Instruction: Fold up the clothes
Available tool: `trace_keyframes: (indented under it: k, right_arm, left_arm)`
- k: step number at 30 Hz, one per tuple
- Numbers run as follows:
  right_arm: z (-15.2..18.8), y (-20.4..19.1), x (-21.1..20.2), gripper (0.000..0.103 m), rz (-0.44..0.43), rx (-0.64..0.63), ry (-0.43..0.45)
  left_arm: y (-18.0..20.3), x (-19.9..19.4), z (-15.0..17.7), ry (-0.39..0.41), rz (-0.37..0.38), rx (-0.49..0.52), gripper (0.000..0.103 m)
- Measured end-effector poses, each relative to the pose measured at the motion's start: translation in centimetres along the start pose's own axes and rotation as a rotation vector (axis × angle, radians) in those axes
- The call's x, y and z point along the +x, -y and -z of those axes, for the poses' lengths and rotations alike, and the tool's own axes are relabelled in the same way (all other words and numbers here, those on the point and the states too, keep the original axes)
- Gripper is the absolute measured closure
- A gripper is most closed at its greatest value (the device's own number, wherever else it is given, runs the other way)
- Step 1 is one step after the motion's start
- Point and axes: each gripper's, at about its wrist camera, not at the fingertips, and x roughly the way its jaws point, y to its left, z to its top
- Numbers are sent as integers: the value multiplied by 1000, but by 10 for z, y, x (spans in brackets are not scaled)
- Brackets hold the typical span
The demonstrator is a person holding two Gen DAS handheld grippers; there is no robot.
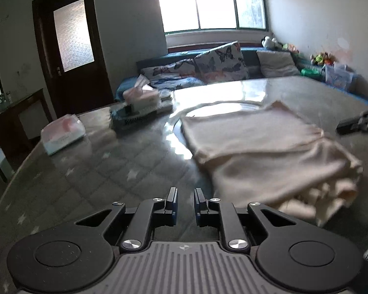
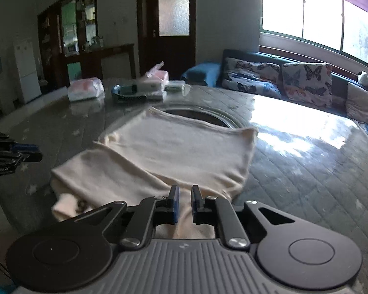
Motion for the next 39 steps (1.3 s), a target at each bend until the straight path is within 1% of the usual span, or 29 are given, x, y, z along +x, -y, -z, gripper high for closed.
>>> trace_keyframes:
  k: [3, 5, 10, 12, 16, 17, 18, 20, 23, 26, 28, 30, 32, 33, 34, 35, 39]
  right_arm:
    - [0, -6, 13, 93, -31, -7, -1]
    - [1, -8, 20, 93, -42, -7, -14]
    - [9, -10, 34, 93, -45, 0, -45]
    - [13, -6, 37, 93, -43, 21, -58]
    - [19, 2, 37, 93, -27, 31, -79]
    - [20, 4, 36, 93, -27, 33, -82]
    - [19, 5, 35, 93, -25, 29, -82]
    - [18, 6, 33, 93, -21, 21, -82]
    - [10, 7, 29, 93, -23, 16, -57]
    - [6, 5, 36, 93, -33, 6, -51]
    - [4, 3, 43, 93, -38, -1, -55]
    - [6, 3, 47, 93, -26, -8, -59]
    - [7, 3, 47, 91, -17, -12, -57]
    - [8, 3, 46, 84, -14, -13, -52]
    - [9, 5, 44, 72, -3, -11, -48]
    - [9, 6, 42, 69, 10, -9, -44]
    - [13, 12, 46, 72, -1, 19, -66]
  left_arm:
    - [6, 14, -14, 4, 41, -14, 87]
    - [14, 27, -23, 0, 71, -3, 87]
    - [30, 60, -36, -33, 125, -6, 87]
    - [32, 72, -37, -54, 125, -4, 87]
    - [22, 90, -27, -97, 90, -31, 86]
    - [18, 92, -24, -100, 89, -40, 84]
    - [14, 91, -22, -95, 96, -53, 84]
    - [16, 86, -24, -84, 82, -47, 84]
    - [20, 79, -28, -60, 65, -30, 84]
    - [29, 76, -33, -35, 90, 1, 84]
    - [35, 79, -33, -41, 96, 26, 84]
    - [37, 84, -30, -51, 79, 48, 84]
    - [34, 87, -28, -62, 75, 39, 84]
    - [32, 87, -27, -64, 76, 34, 84]
    - [30, 87, -27, -66, 78, 29, 84]
    - [29, 88, -26, -69, 75, 27, 84]
    - [28, 90, -23, -73, 71, 23, 84]
